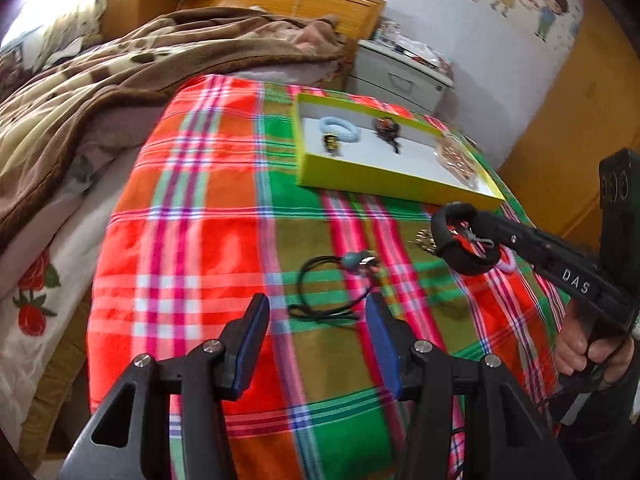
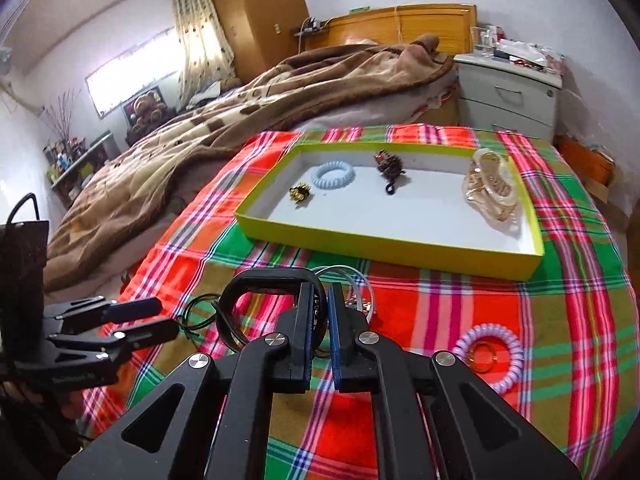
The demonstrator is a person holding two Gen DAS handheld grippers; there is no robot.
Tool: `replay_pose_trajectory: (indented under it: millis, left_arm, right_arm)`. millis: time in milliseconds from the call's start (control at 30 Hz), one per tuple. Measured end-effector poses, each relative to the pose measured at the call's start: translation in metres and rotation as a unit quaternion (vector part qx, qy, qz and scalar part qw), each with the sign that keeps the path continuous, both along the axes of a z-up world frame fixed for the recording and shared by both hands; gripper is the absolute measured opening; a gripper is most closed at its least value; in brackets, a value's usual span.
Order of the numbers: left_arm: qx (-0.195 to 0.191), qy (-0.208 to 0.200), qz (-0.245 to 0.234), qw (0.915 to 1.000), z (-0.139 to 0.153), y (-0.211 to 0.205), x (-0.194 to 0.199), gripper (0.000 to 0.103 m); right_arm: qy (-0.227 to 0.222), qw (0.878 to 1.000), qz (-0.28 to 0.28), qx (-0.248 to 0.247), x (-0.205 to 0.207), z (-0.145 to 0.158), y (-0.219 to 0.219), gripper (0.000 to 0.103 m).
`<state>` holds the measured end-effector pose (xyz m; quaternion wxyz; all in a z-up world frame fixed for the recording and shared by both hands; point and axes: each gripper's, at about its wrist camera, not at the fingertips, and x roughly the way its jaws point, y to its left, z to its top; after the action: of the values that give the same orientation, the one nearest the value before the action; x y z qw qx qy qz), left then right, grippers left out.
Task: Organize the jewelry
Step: 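Grasp the black hair tie with teal bead with the left tool while the right tool holds the black band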
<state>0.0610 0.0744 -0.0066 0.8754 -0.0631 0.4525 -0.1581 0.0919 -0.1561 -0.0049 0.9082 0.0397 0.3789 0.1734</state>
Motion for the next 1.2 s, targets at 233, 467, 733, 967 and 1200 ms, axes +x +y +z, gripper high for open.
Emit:
replay_pose_trajectory:
  millis: [233,467,733,967,1200]
  left_arm:
    - [0.013,-0.005,-0.027,0.9995,0.0,-0.026,0.011,0.052]
    - [0.05,0.0,-0.027,0.9984,-0.008,-0.047,0.021,0.052]
    - [0.084,0.004,-0.009,0.9964,-0.015,-0.055,0.029,0.038]
    - [0.089,0.007,0.018,0.9959,-0.015,-0.047,0.035,0.011]
    - [0.074,0.012,0.025,0.9968,-0.015,-0.043,0.035,0.007]
  right_arm:
    - [-0.01,1.0,-0.022,0.01,-0.006,0.003,-0.015,0.007]
    - [-0.011,0.999,-0.025,0.027,-0.007,0.001,-0.026,0.007]
    - [-0.006,0.999,-0.023,0.036,-0.013,-0.006,-0.037,0.007]
    - [0.001,1.0,-0.024,0.01,-0.013,-0.015,-0.034,0.007]
    - [0.017,0.999,-0.017,-0.028,-0.011,-0.025,-0.026,0.007]
